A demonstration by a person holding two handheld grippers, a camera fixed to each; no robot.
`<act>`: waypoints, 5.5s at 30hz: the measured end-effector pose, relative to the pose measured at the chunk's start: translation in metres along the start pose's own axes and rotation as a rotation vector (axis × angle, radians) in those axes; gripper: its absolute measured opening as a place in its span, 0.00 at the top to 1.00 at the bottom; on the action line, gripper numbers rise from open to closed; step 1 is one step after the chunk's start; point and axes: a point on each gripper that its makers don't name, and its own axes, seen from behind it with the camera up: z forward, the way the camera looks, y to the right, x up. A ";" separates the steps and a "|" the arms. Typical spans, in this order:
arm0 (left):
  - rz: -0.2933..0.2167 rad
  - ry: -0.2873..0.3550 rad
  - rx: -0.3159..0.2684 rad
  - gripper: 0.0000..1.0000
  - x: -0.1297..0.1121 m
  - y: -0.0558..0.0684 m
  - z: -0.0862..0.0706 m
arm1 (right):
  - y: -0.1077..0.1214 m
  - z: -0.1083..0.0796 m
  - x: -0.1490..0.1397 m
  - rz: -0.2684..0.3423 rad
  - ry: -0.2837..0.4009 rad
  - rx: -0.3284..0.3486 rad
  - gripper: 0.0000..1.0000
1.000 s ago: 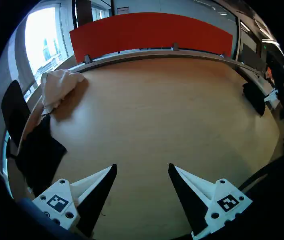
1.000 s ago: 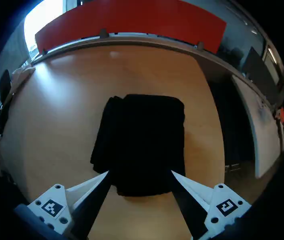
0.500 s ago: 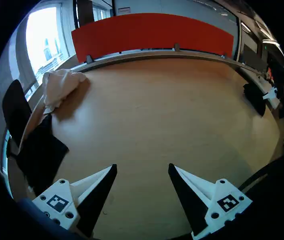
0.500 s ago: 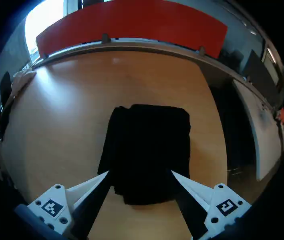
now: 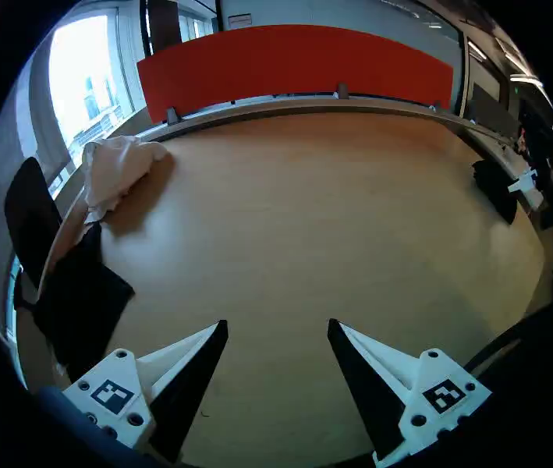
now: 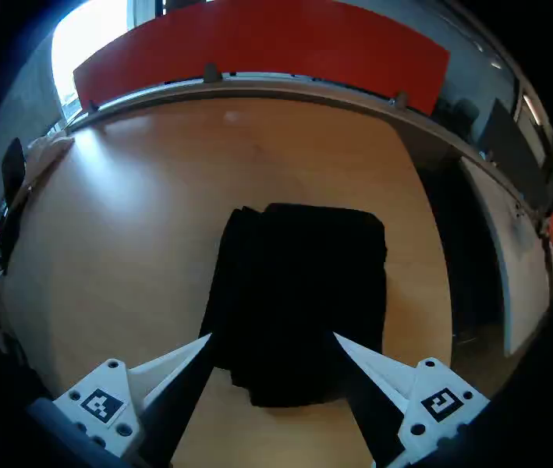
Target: Fold towel
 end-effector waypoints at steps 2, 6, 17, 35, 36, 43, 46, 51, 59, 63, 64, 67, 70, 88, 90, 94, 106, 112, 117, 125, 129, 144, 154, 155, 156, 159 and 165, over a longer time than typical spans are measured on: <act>0.001 -0.002 0.002 0.05 -0.001 -0.001 0.000 | -0.001 0.003 -0.003 -0.005 -0.008 0.001 0.00; 0.003 -0.007 0.006 0.05 -0.002 -0.002 -0.001 | -0.002 0.007 -0.010 -0.022 -0.024 0.002 0.00; 0.010 -0.013 0.008 0.05 -0.002 -0.001 -0.001 | 0.000 0.010 -0.020 -0.058 -0.043 0.004 0.00; -0.013 0.009 0.019 0.05 0.009 -0.010 0.001 | 0.004 -0.016 0.017 0.068 0.124 -0.029 0.00; -0.015 0.009 0.020 0.05 0.009 -0.011 0.001 | 0.003 -0.018 0.021 0.077 0.140 -0.033 0.00; -0.031 0.018 0.026 0.05 0.010 -0.015 0.000 | 0.009 -0.032 0.048 0.132 0.258 -0.085 0.00; -0.038 0.023 0.029 0.05 0.012 -0.016 0.000 | 0.012 -0.040 0.061 0.156 0.317 -0.108 0.00; -0.047 0.030 0.031 0.05 0.014 -0.019 -0.001 | 0.015 -0.054 0.083 0.195 0.423 -0.139 0.00; -0.057 0.037 0.031 0.05 0.016 -0.019 0.000 | 0.017 -0.074 0.105 0.226 0.558 -0.170 0.00; -0.067 0.042 0.031 0.05 0.018 -0.019 0.000 | 0.017 -0.082 0.114 0.248 0.612 -0.177 0.00; -0.071 0.043 0.032 0.05 0.018 -0.020 0.000 | 0.017 -0.084 0.116 0.250 0.626 -0.177 0.00; -0.084 0.048 0.035 0.05 0.018 -0.021 0.000 | 0.015 -0.092 0.124 0.252 0.671 -0.179 0.00; -0.098 0.054 0.039 0.05 0.019 -0.023 0.000 | 0.013 -0.100 0.134 0.240 0.718 -0.187 0.00; -0.120 0.162 0.052 0.05 0.053 -0.036 -0.001 | -0.018 -0.142 0.174 0.153 0.880 -0.210 0.00; -0.117 0.189 0.057 0.05 0.061 -0.039 -0.002 | -0.021 -0.144 0.176 0.151 0.884 -0.212 0.00; -0.111 0.247 0.069 0.05 0.079 -0.046 -0.005 | -0.032 -0.145 0.179 0.149 0.890 -0.207 0.00; -0.134 0.385 0.114 0.05 0.131 -0.071 -0.008 | -0.076 -0.147 0.185 0.128 0.887 -0.182 0.00; -0.125 0.442 0.111 0.05 0.157 -0.077 -0.009 | -0.099 -0.152 0.193 0.125 0.894 -0.166 0.00; -0.128 0.480 0.106 0.05 0.175 -0.082 -0.009 | -0.117 -0.156 0.201 0.119 0.903 -0.157 0.00; -0.133 0.540 0.106 0.05 0.199 -0.094 -0.013 | -0.147 -0.163 0.215 0.106 0.913 -0.146 0.00; -0.136 0.566 0.103 0.05 0.208 -0.098 -0.016 | -0.160 -0.162 0.221 0.112 0.916 -0.137 0.00; -0.150 0.650 0.093 0.05 0.234 -0.105 -0.027 | -0.182 -0.156 0.232 0.118 0.921 -0.137 0.00; -0.163 0.701 0.093 0.05 0.232 -0.106 -0.026 | -0.193 -0.150 0.233 0.116 0.921 -0.130 0.00; -0.167 0.705 0.093 0.05 0.230 -0.107 -0.025 | -0.194 -0.149 0.232 0.116 0.923 -0.133 0.00; -0.171 0.709 0.094 0.05 0.228 -0.107 -0.024 | -0.195 -0.147 0.232 0.116 0.926 -0.136 0.00; -0.179 0.714 0.095 0.05 0.220 -0.109 -0.017 | -0.198 -0.146 0.231 0.104 0.943 -0.148 0.00; -0.181 0.725 0.101 0.05 0.203 -0.108 -0.003 | -0.209 -0.145 0.226 0.077 0.968 -0.147 0.00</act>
